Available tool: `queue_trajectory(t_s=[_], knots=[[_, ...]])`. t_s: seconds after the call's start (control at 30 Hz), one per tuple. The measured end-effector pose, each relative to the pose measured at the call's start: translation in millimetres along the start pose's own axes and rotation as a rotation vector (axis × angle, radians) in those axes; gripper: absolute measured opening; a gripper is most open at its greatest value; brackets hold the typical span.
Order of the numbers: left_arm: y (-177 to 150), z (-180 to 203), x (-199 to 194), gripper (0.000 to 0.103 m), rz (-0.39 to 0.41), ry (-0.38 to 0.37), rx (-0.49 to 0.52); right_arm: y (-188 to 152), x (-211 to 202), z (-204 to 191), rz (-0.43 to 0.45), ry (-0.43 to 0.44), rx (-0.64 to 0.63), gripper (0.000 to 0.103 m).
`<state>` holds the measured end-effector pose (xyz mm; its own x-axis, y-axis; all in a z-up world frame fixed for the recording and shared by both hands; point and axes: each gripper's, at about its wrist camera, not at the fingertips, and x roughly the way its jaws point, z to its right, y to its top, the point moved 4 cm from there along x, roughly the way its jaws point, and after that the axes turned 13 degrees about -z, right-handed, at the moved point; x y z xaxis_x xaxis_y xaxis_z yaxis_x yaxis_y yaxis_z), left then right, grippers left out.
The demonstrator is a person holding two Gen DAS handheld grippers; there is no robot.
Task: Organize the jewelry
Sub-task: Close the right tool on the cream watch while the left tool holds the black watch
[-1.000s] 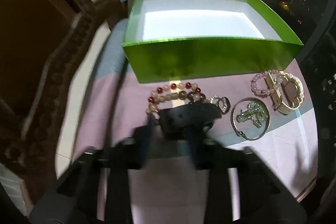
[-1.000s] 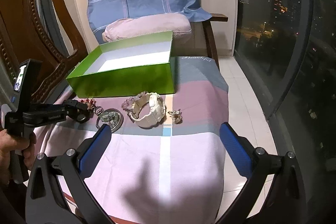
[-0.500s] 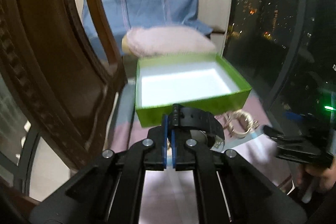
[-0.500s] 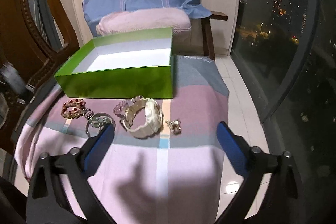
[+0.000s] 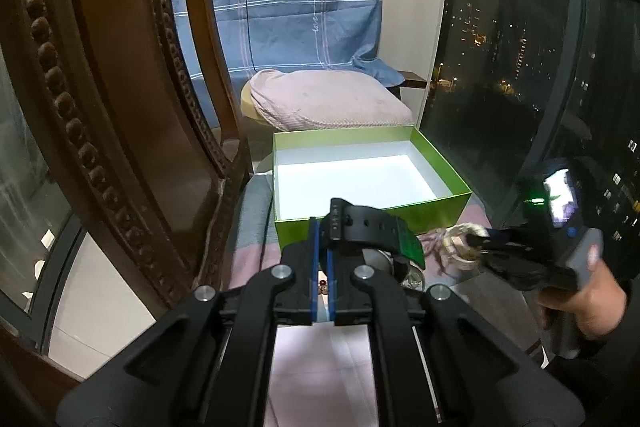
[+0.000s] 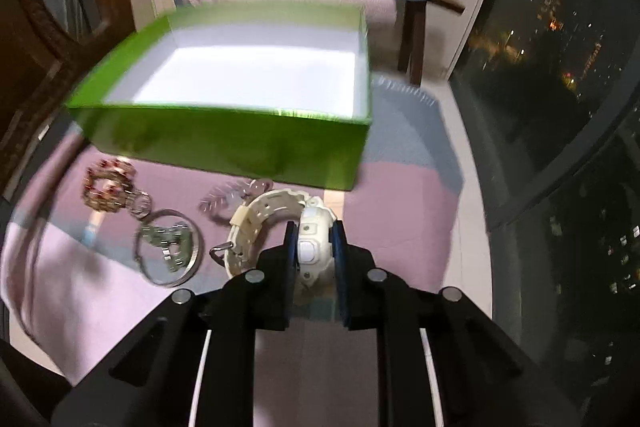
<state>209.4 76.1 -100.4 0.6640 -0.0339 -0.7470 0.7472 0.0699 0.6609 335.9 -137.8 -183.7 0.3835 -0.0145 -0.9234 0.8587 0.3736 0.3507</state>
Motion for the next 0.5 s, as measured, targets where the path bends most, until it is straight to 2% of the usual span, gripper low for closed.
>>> queue_trajectory(t_s=[0.07, 0.13, 0.3, 0.43, 0.5], knots=[[-2, 0, -2, 0.003, 0.003, -0.009, -0.003, -9, -25, 2, 0.051, -0.037, -0.016, 0.018], [-3, 3, -7, 0.003, 0.005, -0.022, 0.000, -20, -52, 6, 0.105, -0.022, 0.002, 0.018], [-1, 15, -22, 0.004, 0.019, -0.028, 0.012, -35, -92, 3, 0.146, 0.001, -0.022, 0.018], [-6, 22, -35, 0.004, 0.015, -0.016, 0.008, -20, -90, -1, 0.117, 0.039, -0.027, 0.018], [-11, 23, -40, 0.004, 0.006, -0.013, 0.000, -14, -56, -4, -0.027, 0.042, -0.046, 0.018]])
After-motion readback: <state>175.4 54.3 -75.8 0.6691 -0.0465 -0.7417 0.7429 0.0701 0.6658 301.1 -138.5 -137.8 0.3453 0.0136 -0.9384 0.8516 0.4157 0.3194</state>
